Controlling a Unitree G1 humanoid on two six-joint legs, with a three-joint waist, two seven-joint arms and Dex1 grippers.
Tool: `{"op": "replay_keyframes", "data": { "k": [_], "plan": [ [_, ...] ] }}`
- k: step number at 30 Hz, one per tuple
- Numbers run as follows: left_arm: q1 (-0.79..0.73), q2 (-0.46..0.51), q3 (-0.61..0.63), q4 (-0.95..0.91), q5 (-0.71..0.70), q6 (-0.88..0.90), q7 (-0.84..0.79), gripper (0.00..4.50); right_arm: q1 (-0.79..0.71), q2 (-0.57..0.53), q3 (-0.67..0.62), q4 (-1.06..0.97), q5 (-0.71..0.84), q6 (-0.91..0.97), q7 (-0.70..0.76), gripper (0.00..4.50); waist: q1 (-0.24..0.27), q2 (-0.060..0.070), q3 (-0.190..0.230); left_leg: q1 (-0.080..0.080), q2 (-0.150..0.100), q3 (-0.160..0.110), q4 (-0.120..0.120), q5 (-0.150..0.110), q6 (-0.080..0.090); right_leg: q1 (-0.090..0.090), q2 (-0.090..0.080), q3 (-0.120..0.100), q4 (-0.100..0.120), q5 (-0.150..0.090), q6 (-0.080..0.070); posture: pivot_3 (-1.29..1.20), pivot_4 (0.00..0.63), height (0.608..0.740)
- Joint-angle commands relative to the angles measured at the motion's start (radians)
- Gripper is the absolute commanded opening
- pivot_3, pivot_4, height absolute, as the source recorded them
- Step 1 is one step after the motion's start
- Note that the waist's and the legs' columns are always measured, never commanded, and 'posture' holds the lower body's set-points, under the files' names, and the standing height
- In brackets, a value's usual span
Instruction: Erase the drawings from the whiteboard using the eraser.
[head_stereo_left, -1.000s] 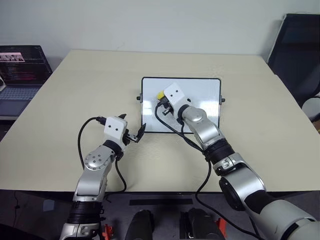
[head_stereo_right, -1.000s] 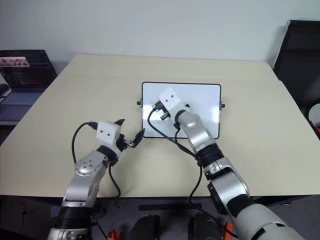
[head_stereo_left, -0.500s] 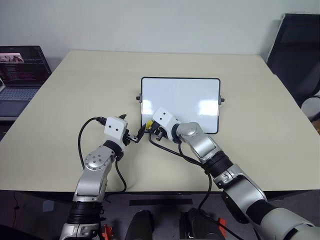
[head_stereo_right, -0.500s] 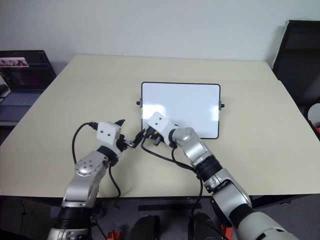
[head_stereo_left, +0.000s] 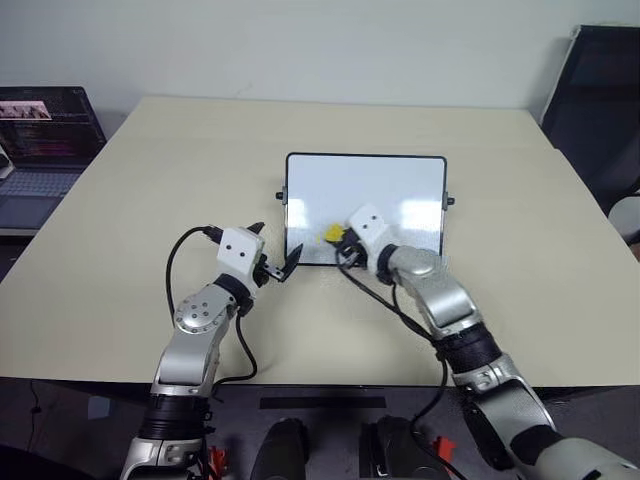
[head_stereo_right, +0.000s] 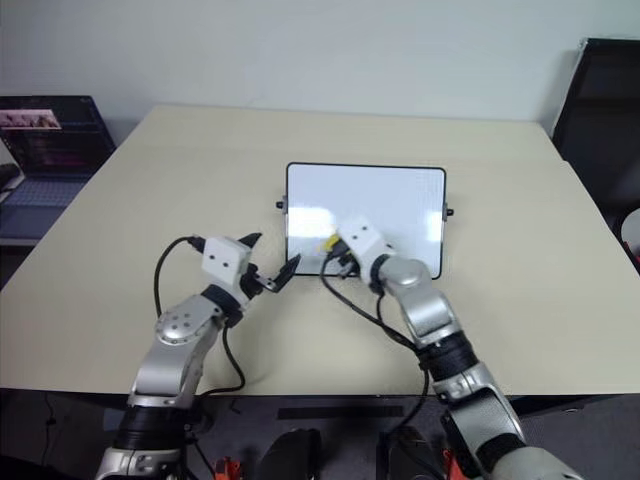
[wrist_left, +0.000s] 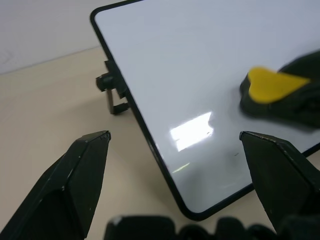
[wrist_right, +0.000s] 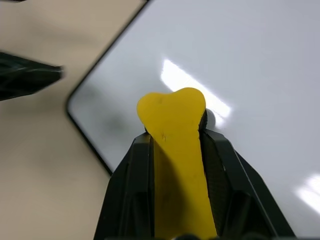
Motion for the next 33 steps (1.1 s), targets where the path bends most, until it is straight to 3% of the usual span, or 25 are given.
{"op": "replay_keyframes", "data": {
  "k": [1, 9, 15, 23, 33],
  "plan": [
    [-0.032, -0.005, -0.020, -0.024, -0.031, -0.024, -0.043, 4.50, 0.035, -0.038, -0.056, -0.174, 0.013, 0.055, -0.027, 1.01, 0.001, 0.000, 0.000, 0.000, 0.000, 0.000, 0.000, 0.000, 0.000, 0.000, 0.000, 0.000, 0.000, 0.000, 0.000, 0.00, 0.150, 0.740],
    [-0.130, -0.035, -0.126, 0.017, -0.134, -0.021, -0.280, 4.50, 0.188, -0.164, -0.221, -0.457, 0.000, 0.307, -0.103, 1.01, 0.006, 0.000, 0.000, 0.000, -0.001, 0.000, 0.000, 0.000, 0.000, 0.000, 0.000, -0.001, -0.001, -0.001, 0.001, 0.00, 0.150, 0.740],
    [-0.251, -0.079, -0.200, 0.112, -0.203, -0.012, -0.466, 4.50, 0.258, -0.226, -0.346, -0.557, -0.002, 0.443, -0.158, 1.01, 0.001, 0.000, 0.000, -0.001, -0.002, 0.001, 0.000, 0.000, 0.000, 0.001, 0.000, 0.000, -0.002, -0.004, 0.007, 0.00, 0.150, 0.740],
    [-0.318, -0.123, -0.267, 0.200, -0.231, 0.012, -0.633, 4.50, 0.299, -0.263, -0.469, -0.562, 0.015, 0.555, -0.202, 1.01, -0.003, 0.001, 0.001, 0.000, -0.002, 0.001, 0.000, 0.000, 0.000, 0.001, 0.003, 0.001, -0.002, -0.005, 0.006, 0.00, 0.150, 0.740],
    [-0.368, -0.176, -0.285, 0.344, -0.152, -0.102, -0.639, 4.50, 0.311, -0.231, -0.578, -0.445, 0.100, 0.537, -0.216, 1.01, -0.001, 0.001, 0.001, 0.000, -0.003, 0.001, 0.000, 0.000, 0.000, 0.001, 0.003, 0.001, -0.002, -0.005, 0.006, 0.00, 0.150, 0.740]
  ]
}}
